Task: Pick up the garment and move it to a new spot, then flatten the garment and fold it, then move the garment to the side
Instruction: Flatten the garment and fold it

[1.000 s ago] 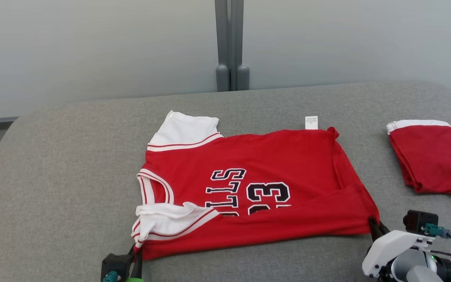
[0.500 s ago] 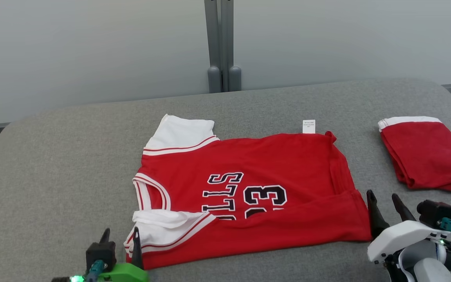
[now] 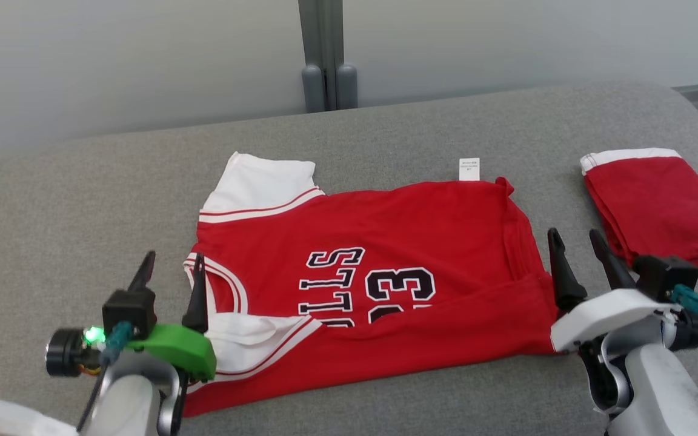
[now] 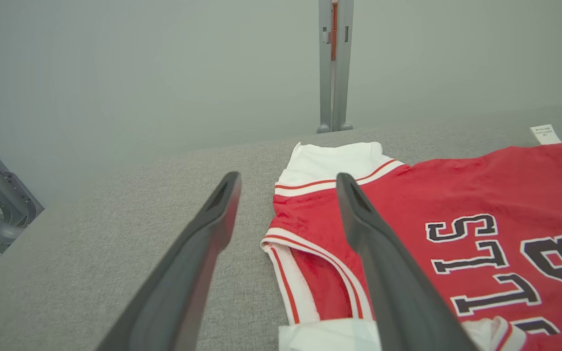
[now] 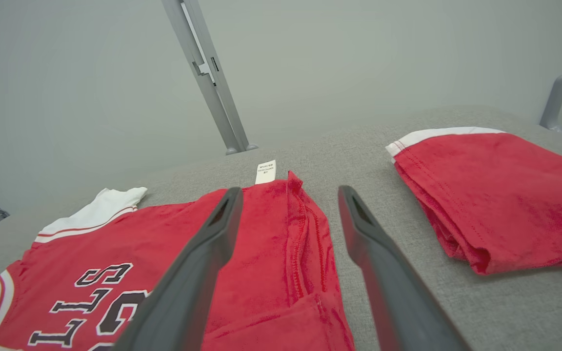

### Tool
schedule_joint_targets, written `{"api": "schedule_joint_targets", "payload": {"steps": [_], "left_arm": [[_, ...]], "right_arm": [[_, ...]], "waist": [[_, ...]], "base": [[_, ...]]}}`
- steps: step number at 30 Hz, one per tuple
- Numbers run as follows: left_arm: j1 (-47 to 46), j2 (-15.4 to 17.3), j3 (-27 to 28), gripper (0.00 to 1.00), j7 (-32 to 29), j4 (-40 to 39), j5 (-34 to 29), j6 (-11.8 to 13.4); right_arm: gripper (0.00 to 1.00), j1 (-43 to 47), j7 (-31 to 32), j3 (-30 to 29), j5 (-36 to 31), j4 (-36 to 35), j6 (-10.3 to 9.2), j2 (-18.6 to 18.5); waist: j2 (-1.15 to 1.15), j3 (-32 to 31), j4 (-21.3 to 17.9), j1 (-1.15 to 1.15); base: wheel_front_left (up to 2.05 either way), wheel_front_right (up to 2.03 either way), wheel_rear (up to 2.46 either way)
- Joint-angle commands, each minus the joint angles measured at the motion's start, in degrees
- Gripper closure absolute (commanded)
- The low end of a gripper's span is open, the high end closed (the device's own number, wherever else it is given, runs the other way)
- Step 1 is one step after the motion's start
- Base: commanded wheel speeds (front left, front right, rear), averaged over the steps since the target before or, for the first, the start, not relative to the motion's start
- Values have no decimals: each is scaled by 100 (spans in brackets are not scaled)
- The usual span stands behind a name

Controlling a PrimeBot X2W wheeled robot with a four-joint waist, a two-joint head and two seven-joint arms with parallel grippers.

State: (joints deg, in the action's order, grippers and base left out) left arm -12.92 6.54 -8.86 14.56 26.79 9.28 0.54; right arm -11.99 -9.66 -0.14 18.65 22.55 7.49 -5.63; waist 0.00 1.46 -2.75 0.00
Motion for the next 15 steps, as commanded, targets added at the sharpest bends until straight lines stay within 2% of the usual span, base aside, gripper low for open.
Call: {"api": "schedule_joint_targets", "payload": {"steps": [1,5,7,10,12,15], "left_arm": [[-374,131,-29,0,-140,60,-55,-127],[-1294,414,-402,0,-894,278,-81,-633],[-1795,555,-527,0,-1271,404,94,-744],[-2460,857,-919,0,-1857,595,393,-795],[-2906,1076,-1189,0,-2374,716,917,-799],[-3627,1616,-1690,0,-3100,637,1778,-793]], "right_arm": [[0,-207,37,54,-25,-77,-1,-38],[0,-673,99,192,-20,-216,-1,-179],[0,-935,111,278,-43,-254,-1,-238],[0,-1330,112,478,-55,-263,-1,-311],[0,-1603,152,633,10,-252,-1,-337],[0,-2083,192,767,134,-195,-1,-413]], "waist": [[0,427,-152,0],[0,884,-250,0],[0,1100,-322,0],[0,1377,-476,0],[0,1557,-614,0],[0,1827,-819,0]], "base": [[0,0,0],[0,0,0],[0,0,0],[0,0,0],[0,0,0],[0,0,0]]}}
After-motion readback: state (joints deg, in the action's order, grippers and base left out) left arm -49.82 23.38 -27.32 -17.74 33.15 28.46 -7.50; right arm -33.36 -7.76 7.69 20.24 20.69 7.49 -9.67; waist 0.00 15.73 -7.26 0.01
